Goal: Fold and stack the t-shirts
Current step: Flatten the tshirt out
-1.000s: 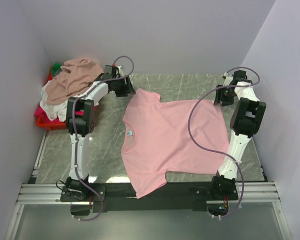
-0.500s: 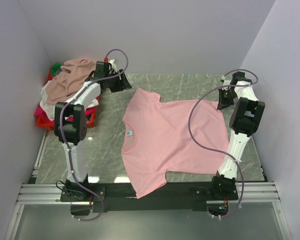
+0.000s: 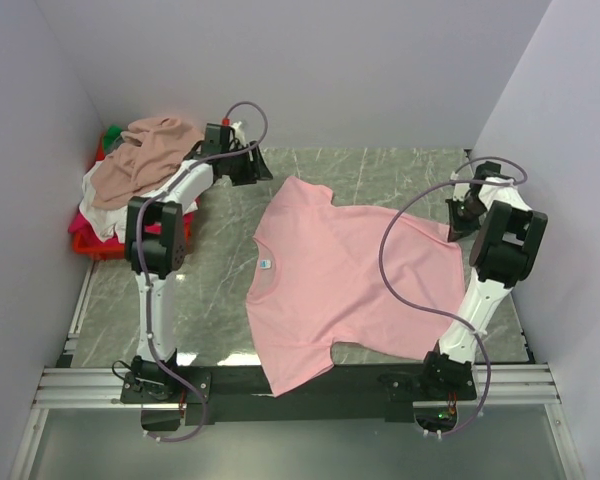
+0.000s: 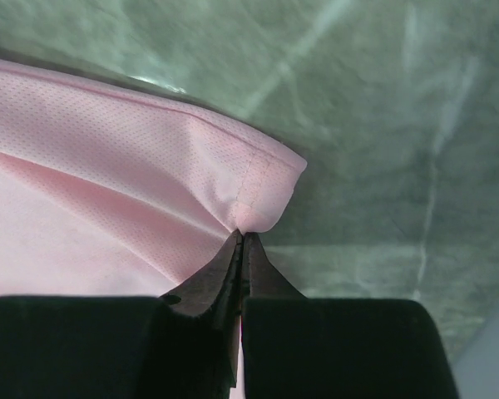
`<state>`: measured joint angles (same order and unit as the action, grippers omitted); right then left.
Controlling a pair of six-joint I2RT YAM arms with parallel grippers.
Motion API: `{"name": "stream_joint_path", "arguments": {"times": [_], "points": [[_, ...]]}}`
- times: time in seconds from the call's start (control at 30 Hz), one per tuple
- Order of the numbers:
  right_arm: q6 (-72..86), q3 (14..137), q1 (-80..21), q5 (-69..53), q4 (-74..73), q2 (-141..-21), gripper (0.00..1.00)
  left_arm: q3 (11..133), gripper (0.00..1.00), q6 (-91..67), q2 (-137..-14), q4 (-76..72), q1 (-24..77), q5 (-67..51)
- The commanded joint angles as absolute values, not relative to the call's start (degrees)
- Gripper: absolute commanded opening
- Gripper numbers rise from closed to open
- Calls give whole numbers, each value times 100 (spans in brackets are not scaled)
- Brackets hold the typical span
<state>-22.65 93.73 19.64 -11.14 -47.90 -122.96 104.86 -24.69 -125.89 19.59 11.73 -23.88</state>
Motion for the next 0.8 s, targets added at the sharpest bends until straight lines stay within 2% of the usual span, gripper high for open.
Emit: {"name": "stream_joint_path", "arguments": {"times": [0.0,0.33,0.53,0.63,0.67,0.73,0.77], "points": [[-2575,9114,2197,-721,-4693,-12111,0,11170,65,-2338,-13129,2127,1327,-2505],[-2584,9360,2259,-1186,-4913,-12199,0,12717,69,-2469,-14457,1635,1679,-2901],[-2584,9360,2259,-1397,-4948,-12085,0,13429,64,-2794,-15143,1608,1723,-2909],[-2593,9378,2250,-1502,-4975,-12006,0,13447,52,-2830,-15267,1617,1749,-2979],[-2593,9387,2259,-1581,-4983,-11997,0,13369,40,-2830,-15275,1600,1749,-2997],[-2584,9404,2250,-1661,-5036,-11971,0,13133,28,-2760,-15153,1539,1740,-2988],[-2593,9396,2250,-1722,-5036,-11953,0,13009,13,-2708,-15065,1521,1732,-2945]]}}
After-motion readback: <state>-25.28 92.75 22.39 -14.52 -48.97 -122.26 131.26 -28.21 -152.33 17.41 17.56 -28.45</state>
